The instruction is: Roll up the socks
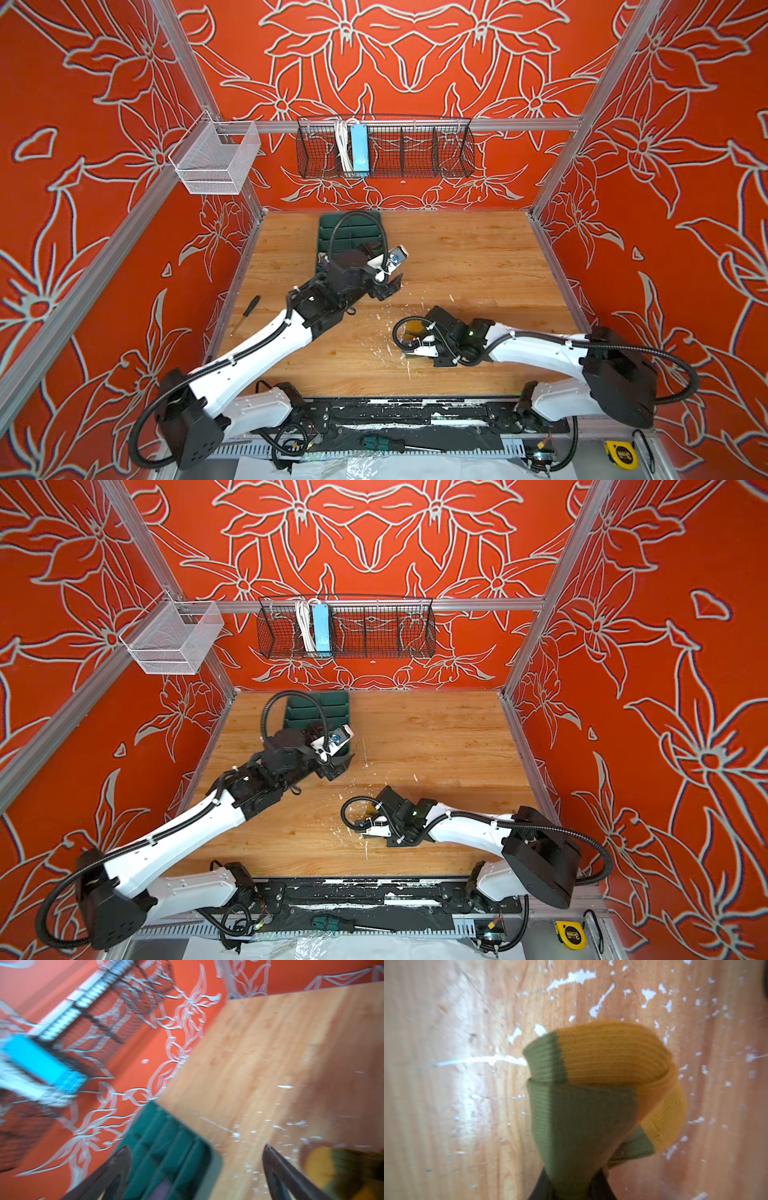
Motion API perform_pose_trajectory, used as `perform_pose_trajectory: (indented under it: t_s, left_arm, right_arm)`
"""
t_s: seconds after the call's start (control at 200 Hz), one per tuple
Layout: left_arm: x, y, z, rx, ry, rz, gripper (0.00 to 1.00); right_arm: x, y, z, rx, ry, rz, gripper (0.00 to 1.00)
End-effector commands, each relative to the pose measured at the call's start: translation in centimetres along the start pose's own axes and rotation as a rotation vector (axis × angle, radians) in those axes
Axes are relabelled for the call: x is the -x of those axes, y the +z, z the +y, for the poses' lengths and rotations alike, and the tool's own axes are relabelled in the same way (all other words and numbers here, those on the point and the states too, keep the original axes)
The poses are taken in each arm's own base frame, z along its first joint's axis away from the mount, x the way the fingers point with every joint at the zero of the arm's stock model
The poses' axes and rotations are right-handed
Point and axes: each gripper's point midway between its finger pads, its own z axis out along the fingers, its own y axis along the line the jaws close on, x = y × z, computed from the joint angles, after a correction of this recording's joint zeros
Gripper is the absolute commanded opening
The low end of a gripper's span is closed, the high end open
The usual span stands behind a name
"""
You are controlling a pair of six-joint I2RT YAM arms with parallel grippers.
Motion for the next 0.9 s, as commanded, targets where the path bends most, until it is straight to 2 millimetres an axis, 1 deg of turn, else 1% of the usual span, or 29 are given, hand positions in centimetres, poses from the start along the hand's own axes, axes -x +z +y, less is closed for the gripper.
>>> perform_pose_trajectory:
  t_s: [0.0,0.02,0.04,0.11,0.18,0.21,0.25,0.33,0.375,0.445,0.581,0.676,0.701,0.771,0.831,0.896]
  left_arm:
    - [-1.6,-2.7,-1.4,-0.092,0.107,0.041,0.98]
    - [-1.9,-3.1,-2.2,-0.135,0.118,0.046,0.98]
    - [-1.5,-4.6,-2.5,-0.165,0.125,0.017,0.98]
    - [-1.1,-7.4,-5.0,-0.303,0.144,-0.050,0.99]
    - [-0.8,-9.6,-6.9,-0.397,0.162,-0.132,0.99]
    - [-1.0,-10.2,-7.9,-0.435,0.183,-0.161,0.98]
    - [-1.3,-10.6,-8.6,-0.456,0.192,-0.187,0.97]
    - [-2.0,-10.9,-9.9,-0.486,0.197,-0.182,0.95]
    - [-2.7,-10.6,-10.6,-0.492,0.214,-0.163,0.94]
    - [-4.0,-9.7,-12.5,-0.501,0.276,-0.129,0.93]
    - [-6.4,-7.4,-17.2,-0.505,0.471,-0.065,0.92]
    - [-7.4,-5.5,-20.7,-0.511,0.545,-0.040,0.89]
    - [-8.2,-4.7,-21.8,-0.520,0.567,-0.016,0.87]
    - [-8.4,-2.9,-23.8,-0.499,0.589,-0.011,0.84]
    - [-8.2,-1.0,-24.7,-0.464,0.575,-0.011,0.80]
    - [-8.1,1.0,-25.3,-0.422,0.570,0.003,0.76]
  right_arm:
    - [-2.6,-0.3,6.3,0.384,0.151,0.085,0.00]
    - [-2.6,-0.4,6.3,0.404,0.170,0.085,0.00]
    - [-2.4,-0.5,6.2,0.425,0.189,0.079,0.00]
    - [-1.8,-1.0,5.9,0.494,0.240,0.047,0.00]
    - [-1.4,-1.3,5.3,0.545,0.289,0.010,0.00]
    - [-1.3,-1.4,5.0,0.566,0.309,-0.004,0.00]
    - [-1.2,-1.4,4.7,0.593,0.334,-0.019,0.00]
    - [-1.5,-1.1,3.8,0.620,0.378,0.004,0.00]
    - [-1.8,-0.9,3.7,0.647,0.397,0.022,0.00]
    - [-2.2,-0.3,3.4,0.677,0.427,0.048,0.00]
    - [-3.0,0.9,3.4,0.703,0.459,0.105,0.00]
    - [-3.3,1.2,3.3,0.709,0.472,0.131,0.00]
    - [-3.2,1.3,3.3,0.708,0.470,0.131,0.00]
    - [-3.3,1.2,3.3,0.706,0.472,0.131,0.00]
    - [-3.3,1.2,3.3,0.704,0.471,0.127,0.00]
    - [-3.3,1.2,3.3,0.702,0.471,0.125,0.00]
